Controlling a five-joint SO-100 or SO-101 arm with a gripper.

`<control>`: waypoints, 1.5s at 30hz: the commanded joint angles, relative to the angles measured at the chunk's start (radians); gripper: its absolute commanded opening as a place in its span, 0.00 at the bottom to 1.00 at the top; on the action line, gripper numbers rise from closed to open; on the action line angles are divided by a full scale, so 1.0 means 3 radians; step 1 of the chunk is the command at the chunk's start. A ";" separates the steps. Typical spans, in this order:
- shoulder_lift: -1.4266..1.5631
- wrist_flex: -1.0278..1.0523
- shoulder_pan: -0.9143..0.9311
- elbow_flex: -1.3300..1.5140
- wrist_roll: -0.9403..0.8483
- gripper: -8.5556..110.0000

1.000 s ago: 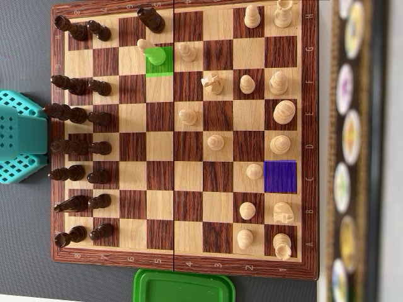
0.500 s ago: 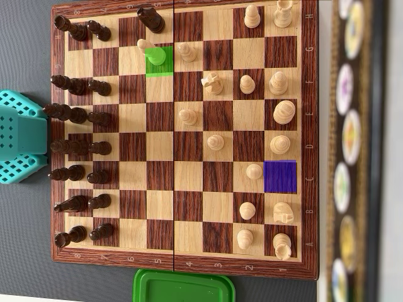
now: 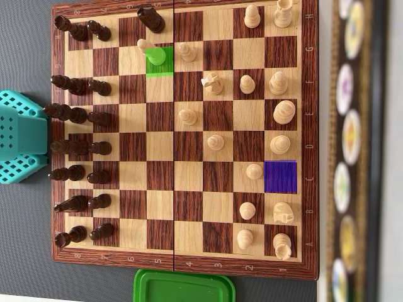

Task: Play chess

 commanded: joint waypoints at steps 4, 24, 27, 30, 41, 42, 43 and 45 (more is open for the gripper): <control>-0.0010 -0.0532 0.0020 0.0061 -0.0123 0.18; -0.0005 -0.1452 -0.0010 0.0061 -0.0491 0.18; -0.0005 -0.1452 -0.0010 0.0061 -0.0491 0.18; -0.0010 -0.1452 0.0005 0.0061 -0.0491 0.18; -0.0010 -0.1452 0.0005 0.0061 -0.0491 0.18; -0.0010 -0.1452 0.0005 0.0061 -0.0491 0.18; -0.0010 -0.1452 0.0005 0.0061 -0.0491 0.18; -0.0010 -0.1452 0.0005 0.0061 -0.0491 0.18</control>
